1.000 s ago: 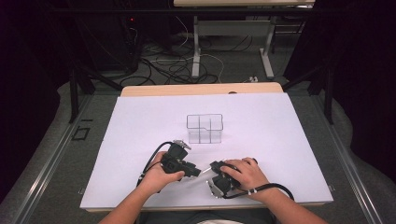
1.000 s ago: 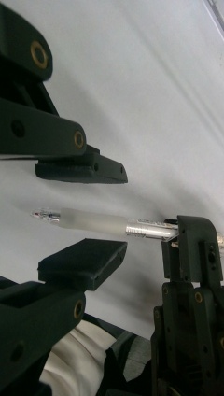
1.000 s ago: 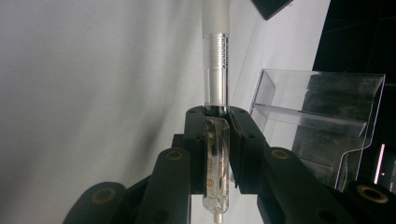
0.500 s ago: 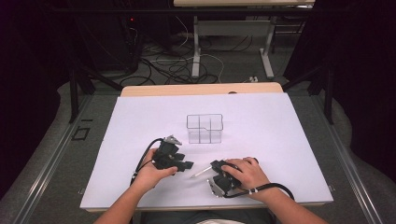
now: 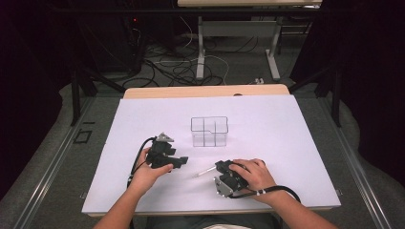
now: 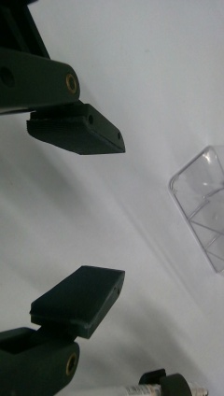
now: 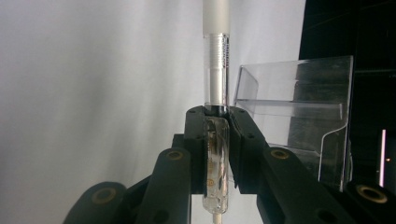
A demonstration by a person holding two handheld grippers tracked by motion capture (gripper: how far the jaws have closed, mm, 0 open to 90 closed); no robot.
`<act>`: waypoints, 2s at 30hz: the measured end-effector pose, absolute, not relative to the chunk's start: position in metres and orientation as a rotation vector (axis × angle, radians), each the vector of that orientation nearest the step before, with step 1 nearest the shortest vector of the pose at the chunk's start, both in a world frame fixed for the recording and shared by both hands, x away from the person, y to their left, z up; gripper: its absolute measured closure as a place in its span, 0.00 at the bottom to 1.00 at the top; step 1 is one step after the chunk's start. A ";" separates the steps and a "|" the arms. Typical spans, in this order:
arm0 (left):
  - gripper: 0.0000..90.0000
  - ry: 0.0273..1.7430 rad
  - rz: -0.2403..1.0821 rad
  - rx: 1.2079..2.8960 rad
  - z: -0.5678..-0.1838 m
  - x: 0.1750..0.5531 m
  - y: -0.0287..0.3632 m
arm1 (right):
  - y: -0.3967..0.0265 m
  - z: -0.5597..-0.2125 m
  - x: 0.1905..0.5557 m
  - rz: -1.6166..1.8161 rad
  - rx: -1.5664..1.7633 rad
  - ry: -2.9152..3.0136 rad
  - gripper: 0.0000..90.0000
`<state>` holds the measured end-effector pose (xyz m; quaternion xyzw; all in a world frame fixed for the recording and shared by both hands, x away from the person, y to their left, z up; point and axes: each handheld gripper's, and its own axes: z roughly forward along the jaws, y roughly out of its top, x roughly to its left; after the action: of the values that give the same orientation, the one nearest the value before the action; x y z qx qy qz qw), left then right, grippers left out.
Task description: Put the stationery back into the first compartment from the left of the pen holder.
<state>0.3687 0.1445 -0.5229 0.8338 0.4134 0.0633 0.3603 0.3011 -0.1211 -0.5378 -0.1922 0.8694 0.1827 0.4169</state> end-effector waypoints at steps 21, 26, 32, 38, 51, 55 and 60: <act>0.00 1.078 0.283 2.109 -0.534 0.373 0.162 | -0.121 -0.483 0.358 1.202 0.110 2.189 0.88; 0.00 1.071 0.301 2.099 -0.533 0.374 0.164 | -0.117 -0.470 0.372 1.307 0.211 2.182 0.88; 0.00 1.084 0.303 2.086 -0.533 0.377 0.169 | -0.106 -0.457 0.388 1.406 0.330 2.174 0.88; 0.00 1.093 0.296 2.070 -0.533 0.377 0.172 | -0.096 -0.450 0.406 1.472 0.450 2.154 0.88; 0.00 1.081 0.301 2.088 -0.534 0.377 0.172 | -0.077 -0.465 0.440 1.532 0.748 2.157 0.88; 0.00 1.075 0.310 2.091 -0.534 0.378 0.173 | -0.072 -0.475 0.443 1.484 0.801 2.178 0.88; 0.00 1.075 0.310 2.087 -0.534 0.378 0.173 | -0.069 -0.482 0.445 1.422 0.860 2.190 0.88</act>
<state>0.3783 0.1733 -0.5342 0.8164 0.4202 0.1212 0.3772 0.4445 -0.0688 -0.4820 0.3067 0.7814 0.5073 0.1950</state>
